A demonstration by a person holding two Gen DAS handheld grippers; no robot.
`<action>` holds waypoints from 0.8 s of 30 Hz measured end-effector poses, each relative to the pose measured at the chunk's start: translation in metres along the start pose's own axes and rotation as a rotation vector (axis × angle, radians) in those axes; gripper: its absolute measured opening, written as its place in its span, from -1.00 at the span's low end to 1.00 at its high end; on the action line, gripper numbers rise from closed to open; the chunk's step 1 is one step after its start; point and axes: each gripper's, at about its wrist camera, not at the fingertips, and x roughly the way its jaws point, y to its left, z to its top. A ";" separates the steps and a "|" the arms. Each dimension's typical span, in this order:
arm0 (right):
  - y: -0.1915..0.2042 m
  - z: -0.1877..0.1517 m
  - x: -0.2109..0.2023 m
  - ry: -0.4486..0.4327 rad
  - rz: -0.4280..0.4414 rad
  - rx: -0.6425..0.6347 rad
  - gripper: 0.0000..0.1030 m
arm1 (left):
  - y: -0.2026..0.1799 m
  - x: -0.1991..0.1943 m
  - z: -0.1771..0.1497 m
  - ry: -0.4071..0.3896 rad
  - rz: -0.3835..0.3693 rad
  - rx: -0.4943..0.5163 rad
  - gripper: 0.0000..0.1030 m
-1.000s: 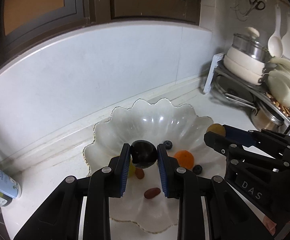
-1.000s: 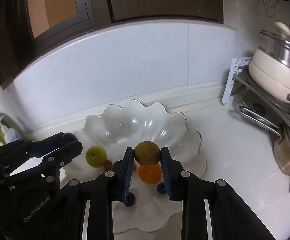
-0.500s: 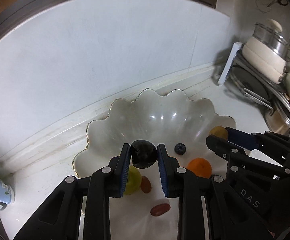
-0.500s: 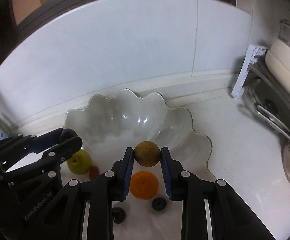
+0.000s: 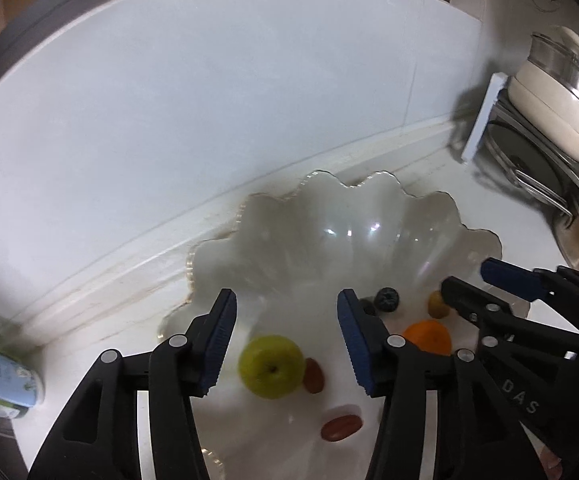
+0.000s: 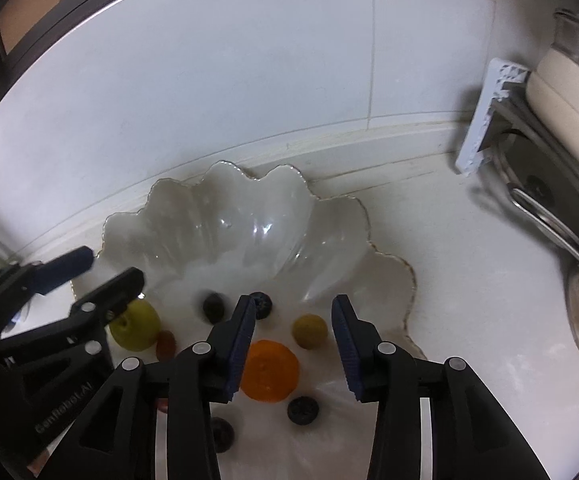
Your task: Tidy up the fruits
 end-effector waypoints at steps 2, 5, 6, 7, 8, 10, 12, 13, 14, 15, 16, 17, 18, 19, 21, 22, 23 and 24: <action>0.000 -0.003 -0.006 -0.013 -0.003 -0.003 -0.20 | 0.002 -0.006 -0.003 -0.009 0.015 -0.002 0.04; 0.003 -0.009 -0.019 -0.043 -0.022 -0.010 -0.20 | 0.003 -0.019 -0.010 -0.035 0.035 0.002 0.09; 0.004 -0.013 -0.025 -0.055 -0.025 -0.010 -0.20 | 0.004 -0.025 -0.014 -0.047 0.032 0.004 0.11; 0.005 -0.016 -0.030 -0.065 -0.025 -0.007 -0.20 | 0.005 -0.030 -0.017 -0.058 0.025 0.003 0.11; 0.006 -0.019 -0.034 -0.071 -0.024 -0.004 -0.20 | 0.006 -0.038 -0.022 -0.074 0.008 0.005 0.11; 0.007 -0.027 -0.047 -0.094 -0.017 0.005 -0.20 | 0.010 -0.050 -0.030 -0.097 -0.008 -0.005 0.12; 0.010 -0.036 -0.060 -0.117 -0.017 0.011 -0.20 | 0.012 -0.064 -0.039 -0.122 -0.014 -0.010 0.13; 0.011 -0.041 -0.068 -0.133 -0.021 0.011 -0.20 | 0.012 -0.070 -0.043 -0.133 -0.012 -0.012 0.16; 0.012 -0.045 -0.073 -0.143 -0.025 0.010 -0.19 | 0.013 -0.079 -0.048 -0.153 -0.009 -0.015 0.18; 0.015 -0.051 -0.082 -0.159 -0.033 0.009 -0.19 | 0.014 -0.087 -0.052 -0.171 -0.005 -0.017 0.21; 0.016 -0.054 -0.087 -0.172 -0.035 0.007 -0.17 | 0.013 -0.094 -0.055 -0.187 0.000 -0.017 0.24; 0.017 -0.059 -0.094 -0.185 -0.038 0.007 -0.05 | 0.013 -0.101 -0.058 -0.199 0.009 -0.015 0.25; 0.019 -0.065 -0.104 -0.204 -0.046 0.008 0.04 | 0.012 -0.110 -0.062 -0.218 0.021 -0.009 0.26; 0.020 -0.070 -0.113 -0.222 -0.051 0.009 0.05 | 0.010 -0.118 -0.066 -0.237 0.026 0.002 0.28; 0.021 -0.080 -0.129 -0.248 -0.059 0.008 0.05 | 0.007 -0.134 -0.075 -0.264 0.041 0.013 0.32; 0.022 -0.083 -0.135 -0.258 -0.061 0.008 0.05 | 0.006 -0.142 -0.080 -0.280 0.047 0.013 0.34; 0.022 -0.089 -0.144 -0.271 -0.062 0.010 0.05 | 0.005 -0.153 -0.087 -0.305 0.055 0.007 0.37; 0.021 -0.094 -0.151 -0.283 -0.061 0.009 0.05 | 0.005 -0.160 -0.091 -0.319 0.057 0.000 0.43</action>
